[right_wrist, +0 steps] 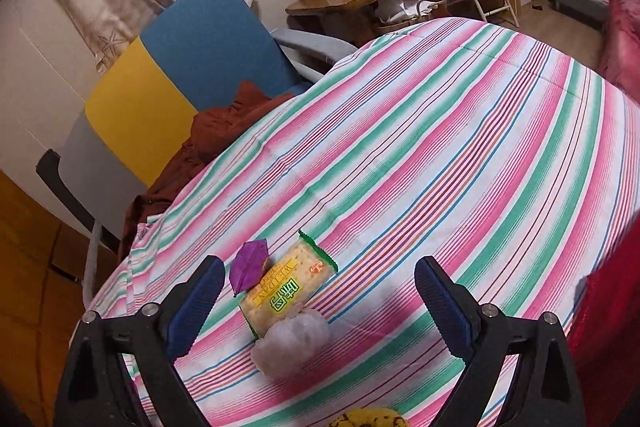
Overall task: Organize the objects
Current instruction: 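Move the left gripper toward the clear plastic bundle while the right gripper approaches the purple sachet, then grasp the clear plastic-wrapped bundle with the left gripper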
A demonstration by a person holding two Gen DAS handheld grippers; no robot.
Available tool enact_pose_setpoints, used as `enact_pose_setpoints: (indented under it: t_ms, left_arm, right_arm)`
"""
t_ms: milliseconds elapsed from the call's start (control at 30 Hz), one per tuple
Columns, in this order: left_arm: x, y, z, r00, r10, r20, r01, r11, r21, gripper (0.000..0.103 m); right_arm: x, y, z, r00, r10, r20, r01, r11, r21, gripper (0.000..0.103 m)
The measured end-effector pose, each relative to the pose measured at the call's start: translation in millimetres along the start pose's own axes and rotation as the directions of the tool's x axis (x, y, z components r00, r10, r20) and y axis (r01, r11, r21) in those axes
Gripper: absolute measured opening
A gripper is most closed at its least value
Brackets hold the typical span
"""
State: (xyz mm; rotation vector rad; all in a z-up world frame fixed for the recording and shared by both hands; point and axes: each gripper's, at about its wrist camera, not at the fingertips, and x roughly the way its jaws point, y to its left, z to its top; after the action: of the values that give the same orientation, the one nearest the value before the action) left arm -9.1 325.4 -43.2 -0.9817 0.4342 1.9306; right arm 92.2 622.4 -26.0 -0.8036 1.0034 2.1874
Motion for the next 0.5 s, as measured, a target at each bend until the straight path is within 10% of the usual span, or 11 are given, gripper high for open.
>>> enact_pose_setpoints:
  t_ms: [500]
  left_arm:
    - [90, -55, 45, 0.972, -0.205, -0.111, 0.204, 0.979, -0.018, 0.066]
  right_arm:
    - [1, -8, 3, 0.997, 0.071, -0.004, -0.071, 0.996, 0.058, 0.099]
